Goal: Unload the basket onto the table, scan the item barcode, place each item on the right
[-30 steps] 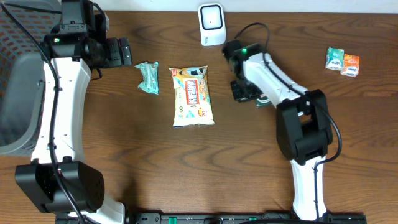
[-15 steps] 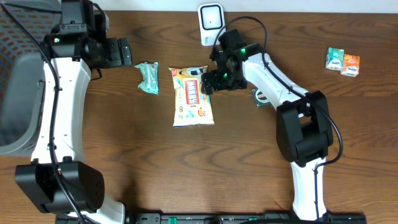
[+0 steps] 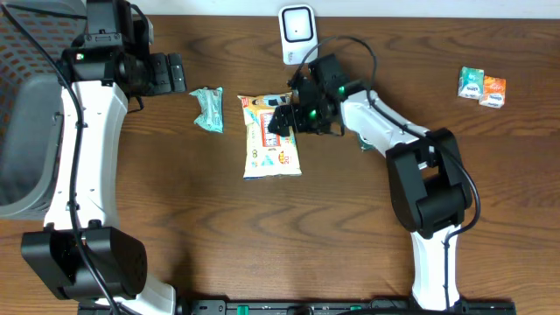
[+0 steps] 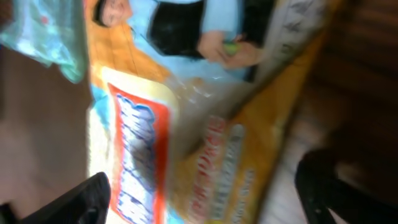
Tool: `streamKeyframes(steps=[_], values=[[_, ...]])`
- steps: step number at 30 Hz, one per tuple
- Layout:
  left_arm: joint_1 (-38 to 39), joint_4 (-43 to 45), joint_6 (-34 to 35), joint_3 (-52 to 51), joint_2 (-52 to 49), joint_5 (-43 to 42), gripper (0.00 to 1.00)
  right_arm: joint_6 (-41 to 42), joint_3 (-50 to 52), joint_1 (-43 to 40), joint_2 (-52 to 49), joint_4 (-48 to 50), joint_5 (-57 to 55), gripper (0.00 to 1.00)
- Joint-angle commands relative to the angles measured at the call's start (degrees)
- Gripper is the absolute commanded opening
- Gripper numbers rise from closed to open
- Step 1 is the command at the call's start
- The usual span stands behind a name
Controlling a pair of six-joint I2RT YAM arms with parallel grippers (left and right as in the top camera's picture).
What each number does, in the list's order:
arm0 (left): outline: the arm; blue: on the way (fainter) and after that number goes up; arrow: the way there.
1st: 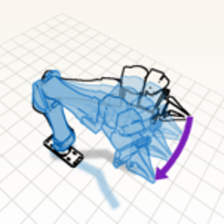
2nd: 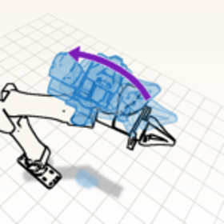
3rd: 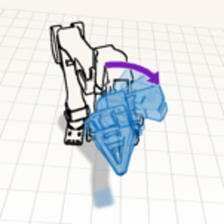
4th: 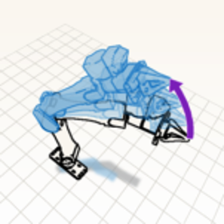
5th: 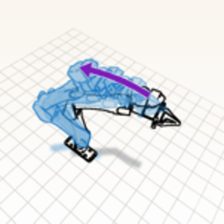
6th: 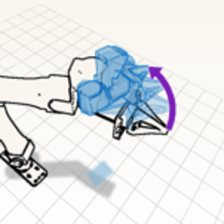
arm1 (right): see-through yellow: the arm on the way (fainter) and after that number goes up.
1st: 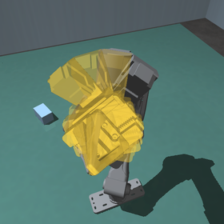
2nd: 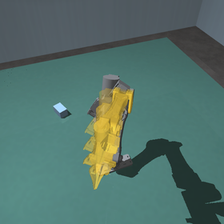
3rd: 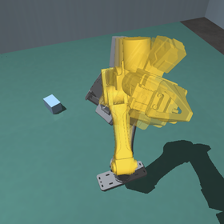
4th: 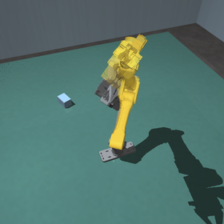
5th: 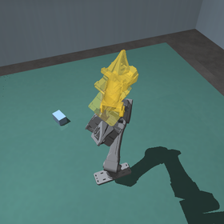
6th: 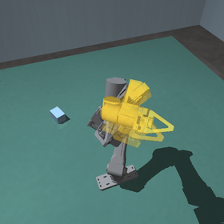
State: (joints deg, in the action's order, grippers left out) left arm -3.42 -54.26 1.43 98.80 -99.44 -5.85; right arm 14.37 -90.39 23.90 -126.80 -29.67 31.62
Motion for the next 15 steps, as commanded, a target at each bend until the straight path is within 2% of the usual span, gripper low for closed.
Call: streamKeyframes(steps=[1,4,5,8,9,15], values=[[0.1,-0.3,-0.8,-0.2,0.1,0.1,0.98,3.9,3.6,1.7,0.3,2.3,4.5,0.82],[0.1,-0.3,-0.8,-0.2,0.1,0.1,0.98,3.9,4.4,3.0,0.3,3.5,1.8,0.67],[0.1,-0.3,-0.8,-0.2,0.1,0.1,0.98,3.9,4.4,3.3,0.3,3.5,0.7,0.59],[0.1,-0.3,-0.8,-0.2,0.1,0.1,0.98,3.9,4.3,4.3,0.4,3.5,-3.0,0.11],[0.1,-0.3,-0.8,-0.2,0.1,0.1,0.98,3.9,4.1,4.3,0.4,3.5,-3.6,0.01],[0.1,-0.3,-0.8,-0.2,0.1,0.1,0.98,1.1,0.4,2.1,2.4,-1.2,-8.0,0.01]])
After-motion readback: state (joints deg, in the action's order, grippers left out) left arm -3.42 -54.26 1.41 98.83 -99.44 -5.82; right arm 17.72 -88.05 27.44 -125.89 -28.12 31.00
